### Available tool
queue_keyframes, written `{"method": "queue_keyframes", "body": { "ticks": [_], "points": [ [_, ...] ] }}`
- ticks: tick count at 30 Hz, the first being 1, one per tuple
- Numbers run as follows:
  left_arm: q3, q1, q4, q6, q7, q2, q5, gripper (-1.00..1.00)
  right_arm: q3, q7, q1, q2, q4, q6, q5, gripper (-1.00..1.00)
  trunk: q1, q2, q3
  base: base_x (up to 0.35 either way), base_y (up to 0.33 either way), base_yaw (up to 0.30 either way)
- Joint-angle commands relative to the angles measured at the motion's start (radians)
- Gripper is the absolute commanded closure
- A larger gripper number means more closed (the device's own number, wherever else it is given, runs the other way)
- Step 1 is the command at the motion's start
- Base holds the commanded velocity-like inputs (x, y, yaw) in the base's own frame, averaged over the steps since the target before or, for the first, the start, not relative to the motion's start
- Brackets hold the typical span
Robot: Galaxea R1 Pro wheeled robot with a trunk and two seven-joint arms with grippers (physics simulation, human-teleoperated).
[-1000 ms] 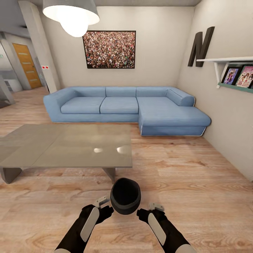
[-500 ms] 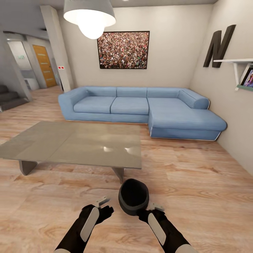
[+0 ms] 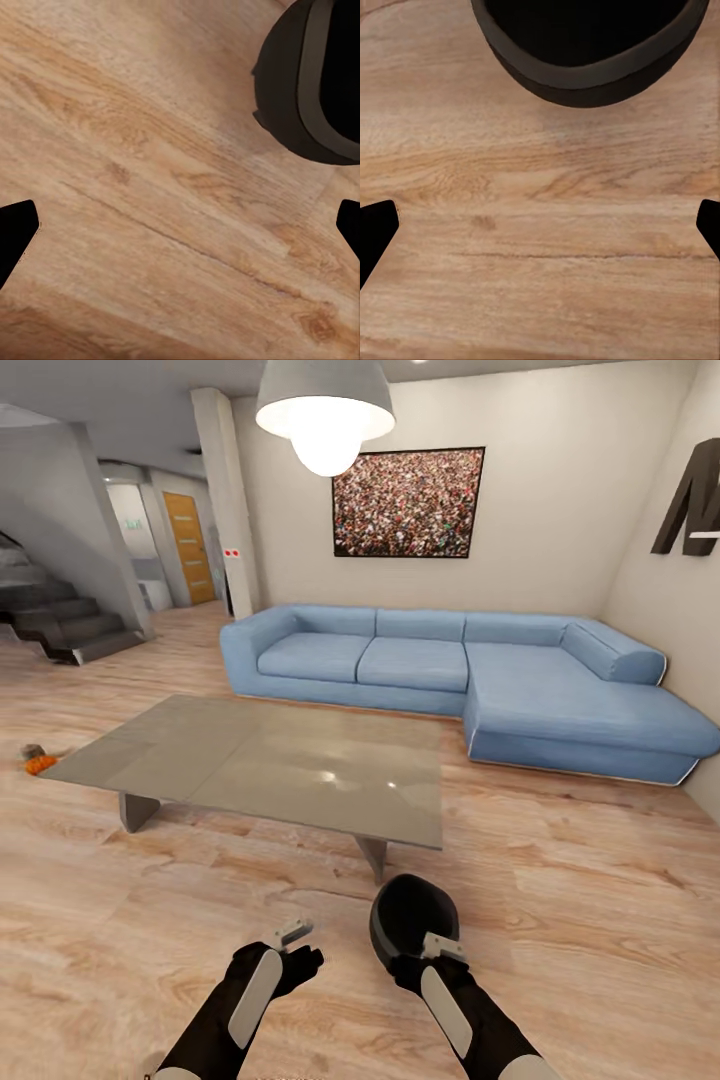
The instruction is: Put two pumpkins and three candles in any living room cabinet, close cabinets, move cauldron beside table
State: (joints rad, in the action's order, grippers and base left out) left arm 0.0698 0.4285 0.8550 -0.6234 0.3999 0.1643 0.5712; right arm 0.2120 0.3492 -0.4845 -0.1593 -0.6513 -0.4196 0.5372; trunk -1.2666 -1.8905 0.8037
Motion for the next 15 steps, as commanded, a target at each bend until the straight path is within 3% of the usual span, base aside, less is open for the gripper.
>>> {"method": "queue_keyframes", "body": {
  "ticks": [1,10,15],
  "points": [
    [0.002,0.000,0.001,-0.001,0.010,0.000,0.010,-1.00,0.004,0.010,0.000,0.001,-0.002,-0.002,0.010,-1.00,0.000,0.000,0.001,0.000,0.000,0.285],
    [-0.003,0.000,0.002,-0.001,0.010,0.000,0.011,-1.00,0.004,0.010,0.000,0.000,-0.002,-0.002,0.010,-1.00,0.000,0.000,0.001,0.000,0.000,0.285],
    [-0.059,0.001,0.008,-0.001,0.009,0.000,0.013,-1.00,0.004,0.010,0.000,0.001,-0.002,-0.002,0.010,-1.00,0.000,0.000,0.001,0.000,0.000,0.286]
  ]
}}
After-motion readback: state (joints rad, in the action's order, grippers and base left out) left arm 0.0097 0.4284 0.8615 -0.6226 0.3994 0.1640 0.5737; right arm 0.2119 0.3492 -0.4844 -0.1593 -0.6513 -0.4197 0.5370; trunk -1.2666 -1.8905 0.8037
